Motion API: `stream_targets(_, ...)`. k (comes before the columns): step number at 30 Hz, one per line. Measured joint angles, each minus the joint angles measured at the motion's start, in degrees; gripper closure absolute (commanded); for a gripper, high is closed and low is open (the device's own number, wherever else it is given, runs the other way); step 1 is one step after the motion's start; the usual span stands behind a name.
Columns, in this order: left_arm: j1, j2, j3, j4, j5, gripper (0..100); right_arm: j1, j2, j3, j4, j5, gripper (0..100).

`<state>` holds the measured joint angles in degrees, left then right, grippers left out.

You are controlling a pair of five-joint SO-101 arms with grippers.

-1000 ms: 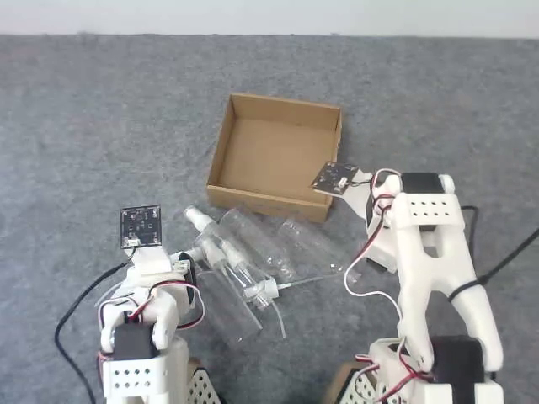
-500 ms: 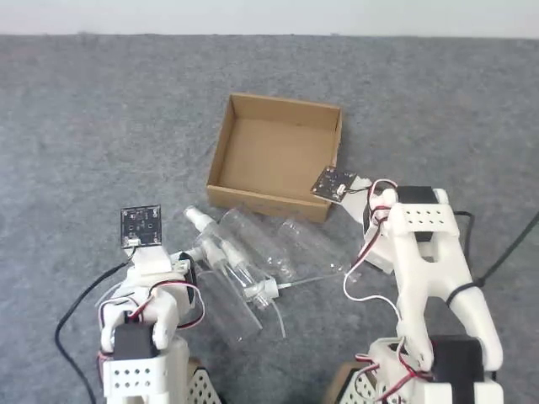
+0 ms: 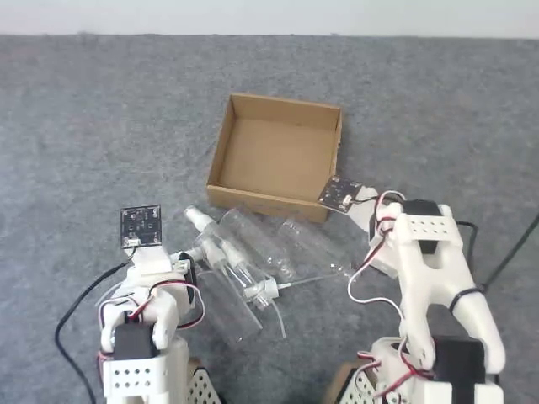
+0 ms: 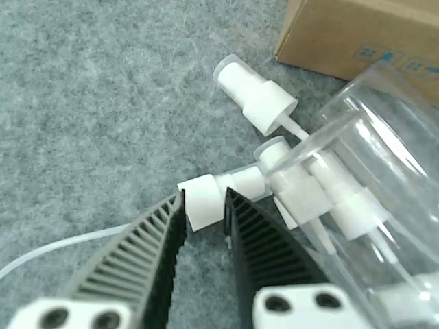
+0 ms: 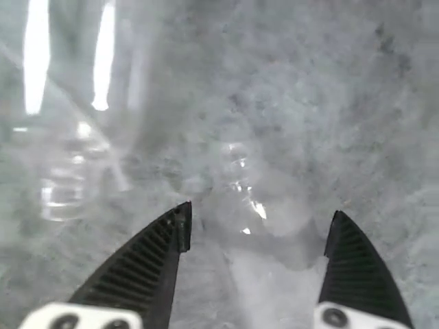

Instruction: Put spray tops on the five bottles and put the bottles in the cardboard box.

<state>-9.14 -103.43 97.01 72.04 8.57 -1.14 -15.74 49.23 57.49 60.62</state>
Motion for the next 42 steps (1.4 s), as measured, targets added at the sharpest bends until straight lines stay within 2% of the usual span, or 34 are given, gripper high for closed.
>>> stream_targets(6, 0.0, 0.0, 0.0, 0.0, 0.0, 92, 3.87, 0.0, 2.29, -4.75, 0.18, 73.5)
stream_targets(16, 0.0, 0.0, 0.0, 0.0, 0.0, 92, 4.57, 0.0, 3.78, -5.01, -0.09, 73.5)
stream_targets(21, 0.0, 0.0, 0.0, 0.0, 0.0, 92, 4.57, 0.0, 3.78, -5.1, -6.24, 73.5)
stream_targets(28, 0.0, 0.0, 0.0, 0.0, 0.0, 92, 4.57, 0.0, 3.78, -5.1, -9.05, 73.6)
stream_targets(37, 0.0, 0.0, 0.0, 0.0, 0.0, 92, 4.57, 0.0, 3.78, -5.1, -21.36, 73.5)
stream_targets(42, 0.0, 0.0, 0.0, 0.0, 0.0, 92, 4.57, 0.0, 3.78, -5.1, -30.86, 73.2)
